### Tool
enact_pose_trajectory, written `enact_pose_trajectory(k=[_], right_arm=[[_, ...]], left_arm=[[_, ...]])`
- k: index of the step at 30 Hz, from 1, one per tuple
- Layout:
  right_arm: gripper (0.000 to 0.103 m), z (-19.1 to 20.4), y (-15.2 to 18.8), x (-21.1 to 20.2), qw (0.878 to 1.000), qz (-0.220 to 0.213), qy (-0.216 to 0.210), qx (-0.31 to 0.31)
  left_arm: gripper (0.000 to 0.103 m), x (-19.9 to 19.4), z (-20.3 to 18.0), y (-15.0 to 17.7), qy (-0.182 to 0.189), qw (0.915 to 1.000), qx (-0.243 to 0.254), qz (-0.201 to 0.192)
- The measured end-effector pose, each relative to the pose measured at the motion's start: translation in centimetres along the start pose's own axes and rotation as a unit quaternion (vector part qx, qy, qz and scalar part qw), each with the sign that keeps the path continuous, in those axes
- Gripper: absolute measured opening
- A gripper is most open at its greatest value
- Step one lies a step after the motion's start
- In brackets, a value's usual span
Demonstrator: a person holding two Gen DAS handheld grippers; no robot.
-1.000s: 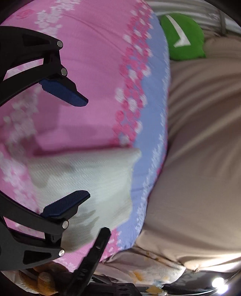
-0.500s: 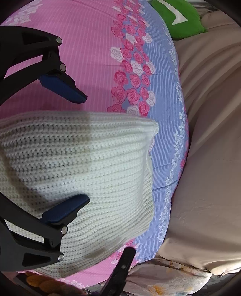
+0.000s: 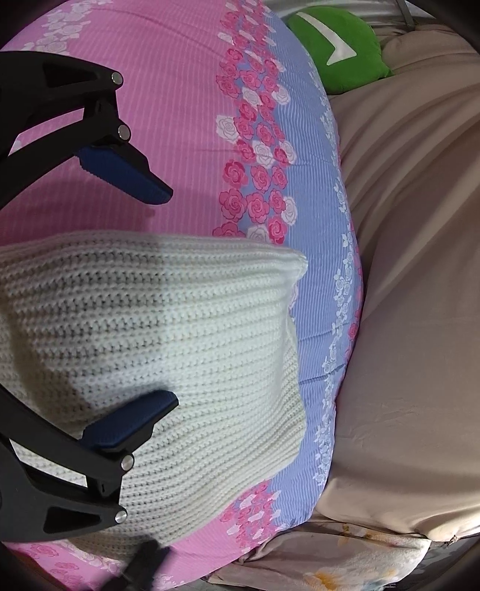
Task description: Fold small clothes
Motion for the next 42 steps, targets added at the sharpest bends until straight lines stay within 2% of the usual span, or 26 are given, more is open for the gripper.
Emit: enact_pose_trajectory(k=[1,3,6,7,9,12,16,19,22,28,34,39,42], right_arm=[[0.042,-0.7,1.0,1.5,1.0,0.017,0.01,-0.001],[0.044,-1.2,1.3,1.1,1.0,0.007,0.004,0.01],[0.051,-0.8,0.5,-2.0,0.999,-0.033,-0.009,0.014],[0.061,-1.0,0.3,-2.5,0.999,-0.04,-0.01,0.017],[0.07,-1.7,0.0,-2.8,0.999,-0.044,-0.016,0.028],[0.073,-3.0,0.0,-1.1,0.998,-0.015,-0.02,0.063],[0.074,-2.6,0.2,2.0,0.992,0.036,-0.075,0.099],[0.087,-2.1,0.2,3.7,0.989,0.054,-0.08,0.109],[0.092,-1.5,-0.1,4.4,0.989,0.057,-0.081,0.106],[0.098,-0.7,-0.3,5.3,0.991,0.053,-0.08,0.093],[0.098,-0.7,-0.2,5.2,0.991,0.047,-0.08,0.092],[0.098,-0.8,-0.3,5.2,0.992,0.045,-0.08,0.09],[0.098,-0.7,-0.2,5.2,0.992,0.042,-0.081,0.088]], left_arm=[[0.098,0.0,0.0,0.1,0.002,1.0,-0.001,0.001],[0.098,-0.4,-0.1,0.2,0.002,1.0,-0.004,0.001],[0.098,-2.3,-0.1,0.6,0.011,0.9999,-0.01,-0.006],[0.098,-3.3,0.0,1.0,0.026,0.9994,-0.021,-0.01],[0.098,-4.3,-0.1,1.8,0.053,0.9978,-0.04,-0.01],[0.098,-4.0,0.0,3.0,0.077,0.9946,-0.069,0.007],[0.098,-1.8,-0.2,3.7,0.092,0.9914,-0.082,0.042],[0.098,-0.9,-0.3,3.8,0.108,0.9887,-0.09,0.052],[0.098,-0.3,-0.5,3.5,0.115,0.9879,-0.089,0.052],[0.098,0.5,-1.0,3.4,0.132,0.9866,-0.083,0.047],[0.098,0.6,-1.2,3.5,0.143,0.9873,-0.066,0.02],[0.098,0.6,-1.0,3.4,0.149,0.9865,-0.065,0.017],[0.098,0.6,-1.4,3.4,0.167,0.9843,-0.056,0.017]])
Point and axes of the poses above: each gripper's, at about its wrist camera, not at the fingertips, and x roughly the way its jaws point, z to its left, y to its underside, the point moved 8 cm from there along x, roughly the way its jaws point, and after that the axes turned 7 degrees about x, right-handed, at the moved point
